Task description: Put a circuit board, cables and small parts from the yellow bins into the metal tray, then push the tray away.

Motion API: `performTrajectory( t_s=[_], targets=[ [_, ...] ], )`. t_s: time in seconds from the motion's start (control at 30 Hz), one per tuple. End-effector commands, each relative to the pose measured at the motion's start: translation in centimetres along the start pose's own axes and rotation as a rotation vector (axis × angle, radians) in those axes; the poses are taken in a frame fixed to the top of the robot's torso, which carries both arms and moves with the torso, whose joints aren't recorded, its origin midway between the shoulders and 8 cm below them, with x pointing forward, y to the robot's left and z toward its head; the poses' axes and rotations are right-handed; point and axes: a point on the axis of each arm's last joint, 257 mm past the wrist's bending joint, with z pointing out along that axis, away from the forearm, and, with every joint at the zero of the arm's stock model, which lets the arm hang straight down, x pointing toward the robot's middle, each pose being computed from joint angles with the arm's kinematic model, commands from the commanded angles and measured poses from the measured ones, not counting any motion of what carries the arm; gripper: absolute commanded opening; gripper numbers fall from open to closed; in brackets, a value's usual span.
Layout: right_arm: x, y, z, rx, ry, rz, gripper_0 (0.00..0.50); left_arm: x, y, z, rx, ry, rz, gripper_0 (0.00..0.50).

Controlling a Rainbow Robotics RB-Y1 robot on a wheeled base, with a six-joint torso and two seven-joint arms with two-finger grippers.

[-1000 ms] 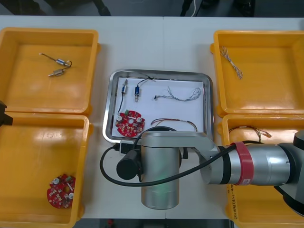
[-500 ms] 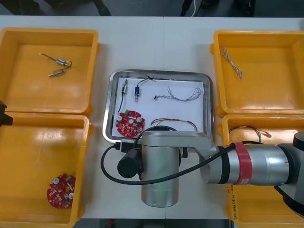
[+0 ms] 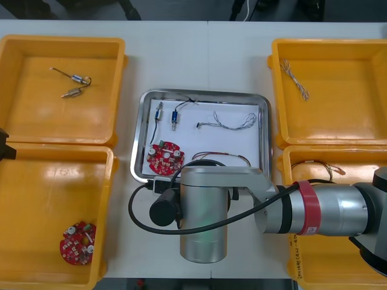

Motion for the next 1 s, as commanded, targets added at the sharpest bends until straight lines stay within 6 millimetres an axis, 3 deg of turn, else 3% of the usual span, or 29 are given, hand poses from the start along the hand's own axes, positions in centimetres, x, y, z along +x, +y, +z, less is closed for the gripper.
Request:
performTrajectory(
  t_s=[0.03,0.43,1.0],
  targets=[
    [-2.0,-0.4,-0.9,0.008,-0.049,-0.024,0.000,0.0,0.4,-0.5,-0.009,-0.021,0.060,0.500],
    [-2.5,-2.0,-1.0,0.052,-0.055,-0.063,0.000,0.0,0.4,-0.5,-0.009,-0.021,0.060,0.500],
    [-3.0,-6.9,-0.4,0.148,-0.032,-0.096,0.000,0.0,0.4,-0.5,-0.009,-0.021,0.060,0.500]
  ],
)
